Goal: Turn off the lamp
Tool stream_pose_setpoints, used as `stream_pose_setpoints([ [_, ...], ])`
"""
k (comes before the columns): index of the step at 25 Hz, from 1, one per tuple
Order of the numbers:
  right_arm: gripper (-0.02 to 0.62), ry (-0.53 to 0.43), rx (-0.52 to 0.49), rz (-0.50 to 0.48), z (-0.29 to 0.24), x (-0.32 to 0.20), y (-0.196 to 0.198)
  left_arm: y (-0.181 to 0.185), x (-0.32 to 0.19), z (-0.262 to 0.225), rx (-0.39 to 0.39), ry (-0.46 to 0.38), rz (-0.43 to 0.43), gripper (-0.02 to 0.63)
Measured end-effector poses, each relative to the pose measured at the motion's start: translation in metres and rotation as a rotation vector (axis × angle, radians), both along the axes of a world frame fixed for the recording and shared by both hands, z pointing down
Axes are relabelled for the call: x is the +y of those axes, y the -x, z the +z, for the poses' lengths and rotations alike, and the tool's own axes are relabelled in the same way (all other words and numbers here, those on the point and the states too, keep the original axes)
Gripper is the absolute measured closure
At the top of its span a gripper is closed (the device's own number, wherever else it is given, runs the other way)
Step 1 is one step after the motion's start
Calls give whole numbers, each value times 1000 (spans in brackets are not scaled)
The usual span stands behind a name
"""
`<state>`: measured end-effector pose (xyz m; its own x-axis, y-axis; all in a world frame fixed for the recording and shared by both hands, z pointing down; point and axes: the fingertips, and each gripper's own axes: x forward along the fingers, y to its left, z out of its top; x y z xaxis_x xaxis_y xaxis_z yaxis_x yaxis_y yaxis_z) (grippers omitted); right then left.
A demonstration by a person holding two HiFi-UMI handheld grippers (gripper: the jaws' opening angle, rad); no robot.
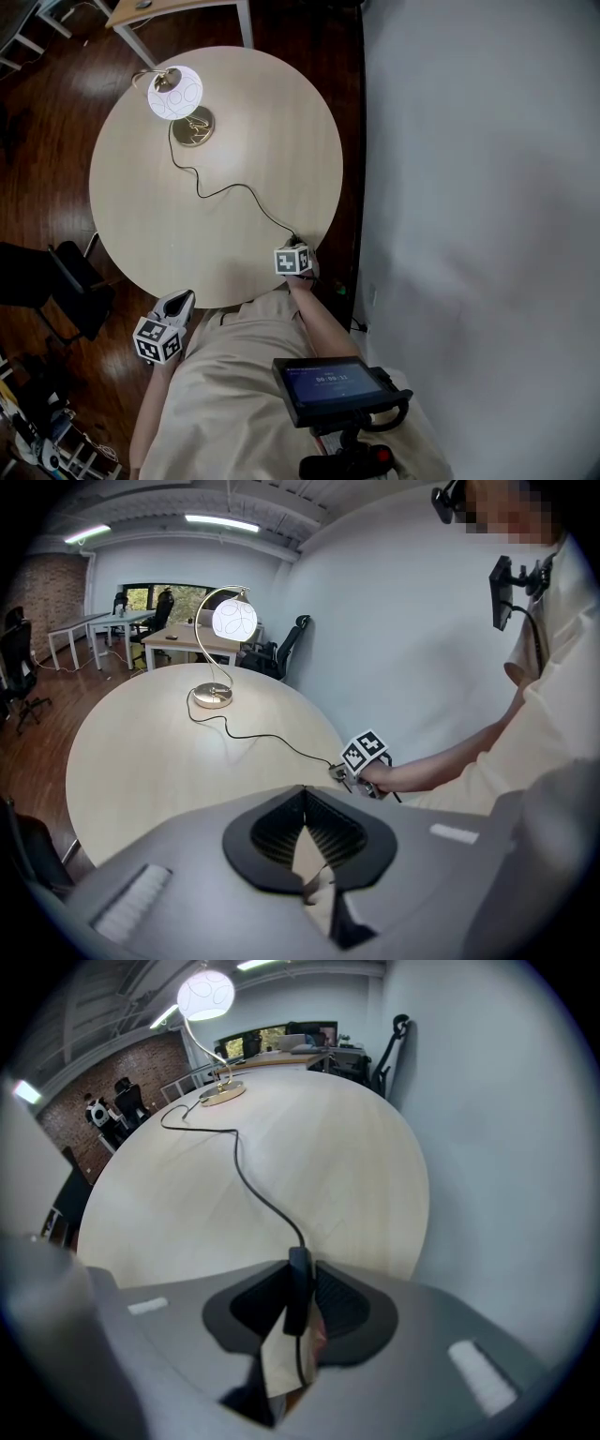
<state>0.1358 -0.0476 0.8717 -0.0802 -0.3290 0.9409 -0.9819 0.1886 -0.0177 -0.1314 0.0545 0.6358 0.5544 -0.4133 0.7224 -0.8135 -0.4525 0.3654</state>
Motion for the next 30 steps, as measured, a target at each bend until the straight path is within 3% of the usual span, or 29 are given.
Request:
stream_pose_setpoints([
  [17, 509, -38, 97, -41, 0, -1, -1, 19, -14, 7, 29, 25, 20, 626],
  [21, 400, -113, 97, -42, -15, -4, -4, 22, -17, 5, 40, 9, 41, 626],
  [30, 390, -202, 181, 48, -65, 40, -26, 70, -9, -1, 94, -47, 72, 623],
])
